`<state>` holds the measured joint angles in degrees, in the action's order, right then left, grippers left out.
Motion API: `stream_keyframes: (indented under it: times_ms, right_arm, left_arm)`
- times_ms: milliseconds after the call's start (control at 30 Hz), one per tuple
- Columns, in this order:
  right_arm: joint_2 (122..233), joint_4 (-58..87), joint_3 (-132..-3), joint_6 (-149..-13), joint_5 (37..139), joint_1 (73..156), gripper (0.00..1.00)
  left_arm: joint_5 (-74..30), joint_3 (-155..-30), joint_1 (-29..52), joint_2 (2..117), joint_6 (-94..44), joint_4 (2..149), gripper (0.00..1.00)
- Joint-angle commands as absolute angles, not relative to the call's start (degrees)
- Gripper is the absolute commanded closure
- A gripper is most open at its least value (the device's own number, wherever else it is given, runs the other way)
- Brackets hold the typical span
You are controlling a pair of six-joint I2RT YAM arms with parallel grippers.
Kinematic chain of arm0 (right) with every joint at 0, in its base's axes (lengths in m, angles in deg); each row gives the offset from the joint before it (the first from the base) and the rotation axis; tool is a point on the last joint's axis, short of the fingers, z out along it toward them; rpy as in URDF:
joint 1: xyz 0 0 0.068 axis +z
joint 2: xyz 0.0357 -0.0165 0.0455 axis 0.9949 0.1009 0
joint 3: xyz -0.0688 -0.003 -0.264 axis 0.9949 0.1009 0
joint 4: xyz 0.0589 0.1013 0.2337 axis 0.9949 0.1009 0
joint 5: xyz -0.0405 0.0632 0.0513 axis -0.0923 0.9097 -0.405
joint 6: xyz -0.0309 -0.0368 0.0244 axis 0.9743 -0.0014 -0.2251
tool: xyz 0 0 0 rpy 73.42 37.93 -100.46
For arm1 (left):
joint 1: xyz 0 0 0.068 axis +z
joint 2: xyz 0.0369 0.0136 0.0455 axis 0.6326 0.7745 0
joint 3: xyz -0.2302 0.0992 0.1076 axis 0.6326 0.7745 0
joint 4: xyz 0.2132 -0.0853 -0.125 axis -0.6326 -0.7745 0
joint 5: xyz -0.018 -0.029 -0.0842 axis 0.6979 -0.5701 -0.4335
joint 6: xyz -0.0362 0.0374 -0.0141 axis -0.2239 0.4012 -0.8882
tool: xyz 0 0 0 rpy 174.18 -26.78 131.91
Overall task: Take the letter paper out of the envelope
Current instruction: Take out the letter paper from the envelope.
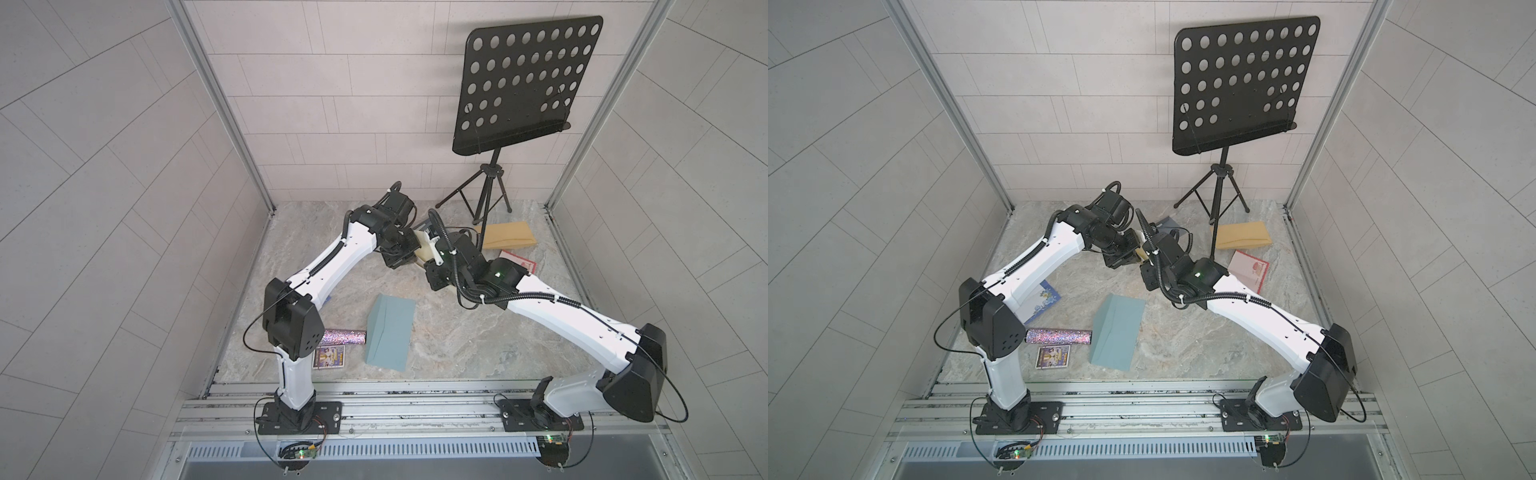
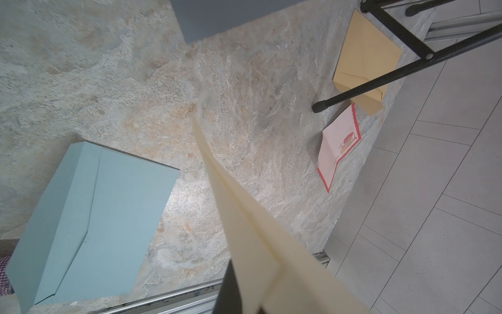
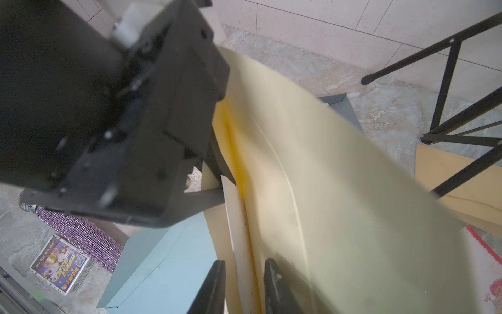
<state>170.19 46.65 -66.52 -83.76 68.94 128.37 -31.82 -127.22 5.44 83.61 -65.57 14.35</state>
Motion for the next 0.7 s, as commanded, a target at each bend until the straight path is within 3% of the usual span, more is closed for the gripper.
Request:
stream_keyframes:
  times_ms: [0, 500, 667]
  right_arm:
    - [171.0, 48.2, -66.8, -82.9, 68.2, 127.2, 0.72]
    - [173.9, 49.1, -66.3, -81.7, 69.9, 126.9, 0.72]
    - [173.8, 49.3, -66.8, -81.7, 69.9, 126.9, 0.89]
  left_arm:
    - [-34.2, -128.7, 4.5, 80.8, -65.3, 12.5, 1.00]
    - [-34.4, -129.8, 4.5, 80.6, -65.5, 12.5, 1.00]
    - [-34.4, -129.7, 4.5, 80.5, -65.5, 12.4, 1.00]
